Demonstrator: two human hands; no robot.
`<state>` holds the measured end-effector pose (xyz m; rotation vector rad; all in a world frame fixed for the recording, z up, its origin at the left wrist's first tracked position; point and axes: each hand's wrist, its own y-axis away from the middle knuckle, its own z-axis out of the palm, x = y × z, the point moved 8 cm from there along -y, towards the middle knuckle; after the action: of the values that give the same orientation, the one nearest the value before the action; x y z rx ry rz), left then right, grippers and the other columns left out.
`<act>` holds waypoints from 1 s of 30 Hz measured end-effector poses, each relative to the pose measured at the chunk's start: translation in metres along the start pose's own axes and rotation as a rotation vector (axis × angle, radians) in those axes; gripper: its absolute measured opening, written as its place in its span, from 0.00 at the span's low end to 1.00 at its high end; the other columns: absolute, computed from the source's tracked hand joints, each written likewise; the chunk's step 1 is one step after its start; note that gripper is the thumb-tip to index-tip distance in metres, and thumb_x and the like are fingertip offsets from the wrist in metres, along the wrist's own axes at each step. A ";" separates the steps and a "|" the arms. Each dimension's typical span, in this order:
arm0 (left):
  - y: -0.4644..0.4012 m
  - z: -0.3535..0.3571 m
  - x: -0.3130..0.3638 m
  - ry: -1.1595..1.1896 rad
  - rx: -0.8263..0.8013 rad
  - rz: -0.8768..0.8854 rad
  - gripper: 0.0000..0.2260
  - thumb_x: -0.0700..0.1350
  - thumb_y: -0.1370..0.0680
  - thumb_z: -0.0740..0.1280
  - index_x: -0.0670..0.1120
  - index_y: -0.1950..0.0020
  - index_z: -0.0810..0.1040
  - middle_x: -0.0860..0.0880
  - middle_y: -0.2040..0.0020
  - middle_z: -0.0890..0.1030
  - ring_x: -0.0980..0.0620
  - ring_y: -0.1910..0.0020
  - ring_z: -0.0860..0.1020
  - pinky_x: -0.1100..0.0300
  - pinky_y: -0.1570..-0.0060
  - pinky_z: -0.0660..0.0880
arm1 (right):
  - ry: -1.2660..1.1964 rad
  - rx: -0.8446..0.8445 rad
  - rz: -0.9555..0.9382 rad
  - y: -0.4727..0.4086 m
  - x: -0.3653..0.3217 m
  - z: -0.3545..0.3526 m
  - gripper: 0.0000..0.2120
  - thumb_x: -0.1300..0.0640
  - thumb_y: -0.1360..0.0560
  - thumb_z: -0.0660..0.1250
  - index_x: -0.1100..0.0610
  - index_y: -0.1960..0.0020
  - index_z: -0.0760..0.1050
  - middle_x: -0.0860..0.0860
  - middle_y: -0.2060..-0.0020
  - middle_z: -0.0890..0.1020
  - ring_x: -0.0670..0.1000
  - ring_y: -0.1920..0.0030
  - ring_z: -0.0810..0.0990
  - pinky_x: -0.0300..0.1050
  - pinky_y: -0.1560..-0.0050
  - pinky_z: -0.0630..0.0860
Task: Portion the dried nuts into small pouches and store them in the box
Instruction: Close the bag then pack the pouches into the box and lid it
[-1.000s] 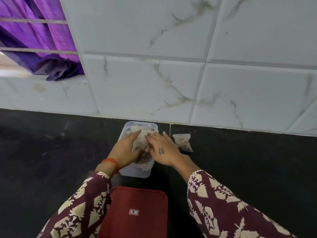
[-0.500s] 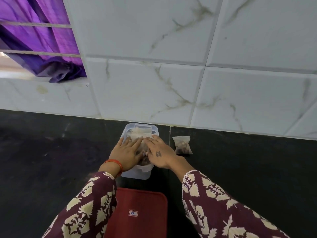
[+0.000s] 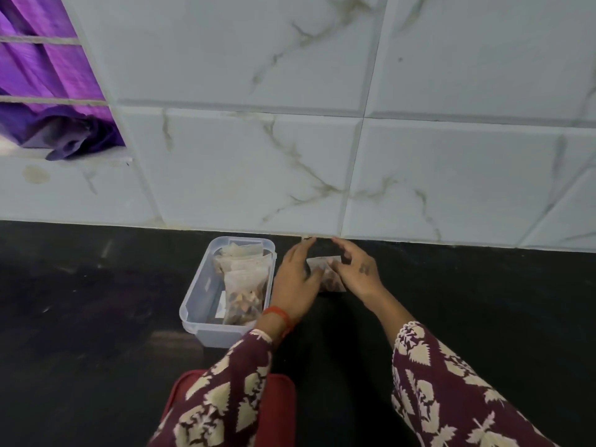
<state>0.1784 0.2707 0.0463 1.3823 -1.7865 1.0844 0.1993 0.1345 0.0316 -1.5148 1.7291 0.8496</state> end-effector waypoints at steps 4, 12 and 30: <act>-0.008 0.045 -0.052 0.175 -0.070 -0.423 0.26 0.40 0.23 0.65 0.46 0.26 0.62 0.44 0.30 0.69 0.47 0.31 0.68 0.60 0.34 0.64 | 0.025 -0.018 0.163 -0.011 0.046 0.012 0.28 0.60 0.24 0.67 0.53 0.27 0.63 0.55 0.31 0.70 0.55 0.33 0.71 0.49 0.32 0.67; -0.014 0.064 -0.068 0.204 -0.119 -0.538 0.25 0.40 0.23 0.63 0.48 0.26 0.64 0.42 0.32 0.73 0.46 0.35 0.72 0.57 0.36 0.69 | 0.062 -0.021 0.158 -0.008 0.054 0.017 0.18 0.67 0.24 0.64 0.61 0.35 0.74 0.56 0.41 0.80 0.54 0.42 0.78 0.43 0.41 0.73; 0.064 -0.115 -0.023 -0.161 0.163 -0.328 0.19 0.40 0.20 0.60 0.48 0.29 0.68 0.47 0.44 0.77 0.50 0.49 0.75 0.64 0.53 0.65 | 0.064 -0.059 -0.247 0.076 -0.085 0.079 0.22 0.62 0.28 0.69 0.53 0.35 0.75 0.52 0.44 0.82 0.50 0.48 0.82 0.42 0.45 0.77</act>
<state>0.1215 0.3902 0.0659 1.8316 -1.5306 0.9802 0.1374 0.2547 0.0610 -1.7685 1.5315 0.7365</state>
